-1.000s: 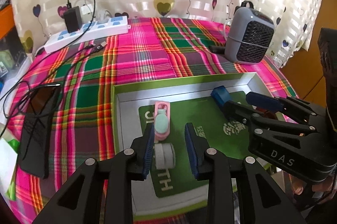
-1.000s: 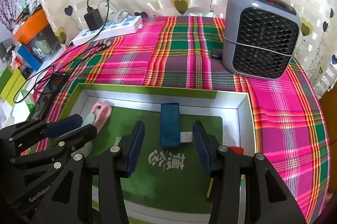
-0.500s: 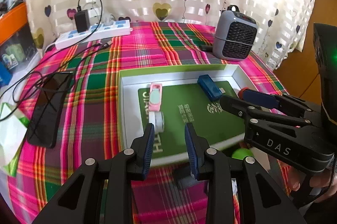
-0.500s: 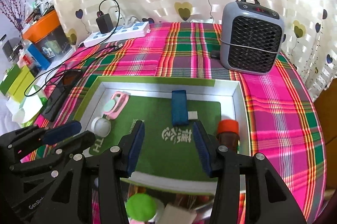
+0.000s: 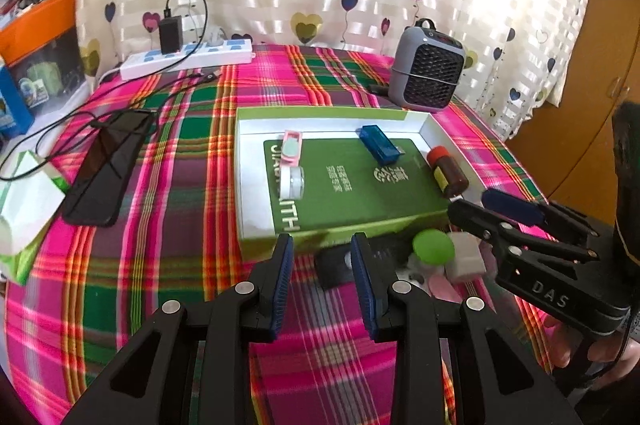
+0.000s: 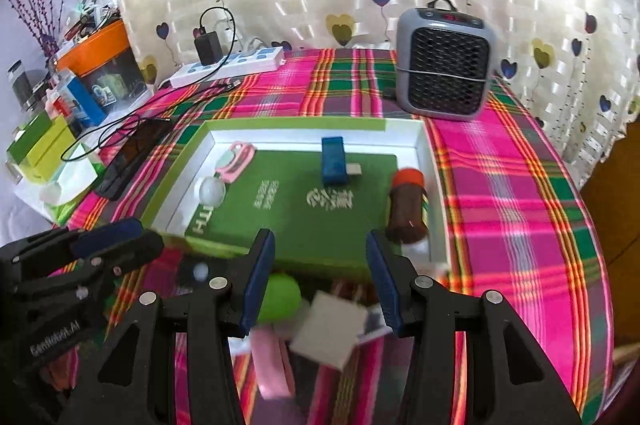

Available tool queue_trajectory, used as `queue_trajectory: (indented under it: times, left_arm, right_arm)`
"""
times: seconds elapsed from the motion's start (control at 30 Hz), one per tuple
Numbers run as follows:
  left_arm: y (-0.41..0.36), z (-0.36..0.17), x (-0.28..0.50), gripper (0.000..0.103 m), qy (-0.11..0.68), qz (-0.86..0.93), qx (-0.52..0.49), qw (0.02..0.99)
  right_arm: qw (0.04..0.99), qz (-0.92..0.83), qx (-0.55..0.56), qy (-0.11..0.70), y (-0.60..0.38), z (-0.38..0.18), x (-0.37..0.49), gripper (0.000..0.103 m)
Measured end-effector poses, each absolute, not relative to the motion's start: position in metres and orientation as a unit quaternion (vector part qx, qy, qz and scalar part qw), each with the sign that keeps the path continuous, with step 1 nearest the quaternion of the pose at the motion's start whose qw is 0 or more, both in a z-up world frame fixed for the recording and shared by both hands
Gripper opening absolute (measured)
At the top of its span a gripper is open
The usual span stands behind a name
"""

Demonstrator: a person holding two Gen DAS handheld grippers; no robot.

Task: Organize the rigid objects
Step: 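Move both tools back from the box to the loose objects beside it, then grasp the pink strip with the right tool while the left grasps the white panda toy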

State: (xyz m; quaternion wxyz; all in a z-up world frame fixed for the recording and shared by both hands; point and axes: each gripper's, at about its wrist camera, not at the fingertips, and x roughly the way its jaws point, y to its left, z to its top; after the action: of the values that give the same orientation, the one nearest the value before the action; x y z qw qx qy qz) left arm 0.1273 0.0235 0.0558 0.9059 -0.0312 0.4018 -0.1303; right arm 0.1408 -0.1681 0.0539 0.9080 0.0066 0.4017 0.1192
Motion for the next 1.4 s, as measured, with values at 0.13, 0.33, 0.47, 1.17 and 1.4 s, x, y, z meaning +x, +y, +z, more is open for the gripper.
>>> queue_trajectory:
  times: [0.13, 0.33, 0.47, 1.17, 1.4]
  left_arm:
    - [0.028, 0.056, 0.113, 0.029, 0.396, -0.137, -0.037, 0.907]
    - [0.033, 0.045, 0.100, 0.029, 0.403, -0.148, -0.040, 0.902]
    - [0.035, 0.039, 0.096, 0.029, 0.410, -0.157, -0.040, 0.898]
    - [0.032, 0.026, 0.108, 0.029, 0.432, -0.201, -0.043, 0.878]
    - [0.026, 0.023, 0.113, 0.029, 0.442, -0.196, -0.043, 0.874]
  right_arm:
    - [0.909, 0.119, 0.018, 0.399, -0.175, 0.051, 0.120, 0.049]
    - [0.905, 0.142, 0.015, 0.401, -0.171, 0.040, 0.088, 0.049]
    - [0.899, 0.148, -0.002, 0.413, -0.161, 0.027, 0.077, 0.049]
    - [0.890, 0.126, -0.041, 0.436, -0.140, 0.004, 0.085, 0.043]
    - [0.891, 0.134, -0.052, 0.432, -0.138, 0.004, 0.086, 0.033]
